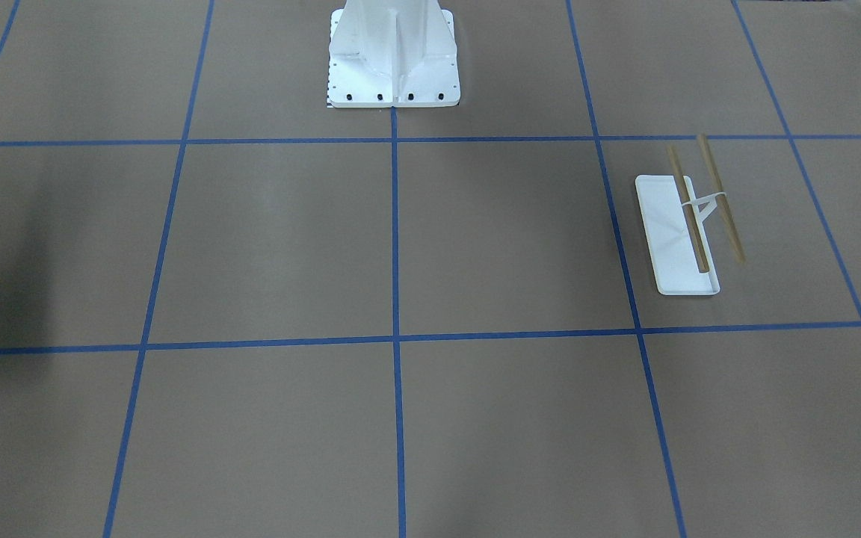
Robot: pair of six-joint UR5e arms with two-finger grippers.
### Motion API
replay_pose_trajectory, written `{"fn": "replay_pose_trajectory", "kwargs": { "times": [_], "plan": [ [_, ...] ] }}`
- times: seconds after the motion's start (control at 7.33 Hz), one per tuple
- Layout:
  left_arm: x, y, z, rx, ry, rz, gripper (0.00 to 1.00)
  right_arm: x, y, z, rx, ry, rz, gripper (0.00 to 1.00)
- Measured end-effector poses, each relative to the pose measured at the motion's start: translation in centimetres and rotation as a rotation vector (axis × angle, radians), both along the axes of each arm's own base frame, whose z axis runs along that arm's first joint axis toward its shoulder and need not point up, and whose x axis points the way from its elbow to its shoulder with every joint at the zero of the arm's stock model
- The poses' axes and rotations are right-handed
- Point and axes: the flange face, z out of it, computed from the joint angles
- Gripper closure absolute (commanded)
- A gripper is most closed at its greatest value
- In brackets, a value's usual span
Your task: Hang towel on rack
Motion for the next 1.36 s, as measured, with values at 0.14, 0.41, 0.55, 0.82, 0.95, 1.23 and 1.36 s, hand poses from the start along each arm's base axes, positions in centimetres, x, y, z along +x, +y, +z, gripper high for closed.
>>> {"fn": "replay_pose_trajectory", "kwargs": {
  "times": [0.14,0.41,0.55,0.82,0.95,1.23,1.36],
  "plan": [
    [2.8,-1.2,-2.6,-0.029,0.027,-0.015,0.02,-3.3,2.3,-4.9,0.082,0.008,-0.042,1.0],
    [9.2,-2.9,-8.8,-0.094,0.119,-0.015,0.02,-9.6,7.7,-11.8,0.238,0.011,-0.126,1.0],
    [12.3,-3.3,-12.5,-0.123,0.174,0.002,0.02,-12.7,10.1,-13.9,0.297,0.03,-0.156,1.0],
    [19.2,-3.1,-20.0,-0.185,0.259,0.036,0.03,-19.6,15.3,-17.5,0.404,0.074,-0.211,1.0],
    [21.6,-2.8,-23.1,-0.213,0.286,0.037,0.03,-21.7,17.3,-19.2,0.436,0.066,-0.235,1.0],
    [27.1,-1.0,-29.1,-0.27,0.345,0.047,0.03,-24.8,20.2,-22.5,0.464,0.031,-0.251,1.0],
    [30.0,0.6,-31.2,-0.294,0.383,0.059,0.03,-26.5,21.6,-24.0,0.482,0.026,-0.243,1.0]
  ]
}}
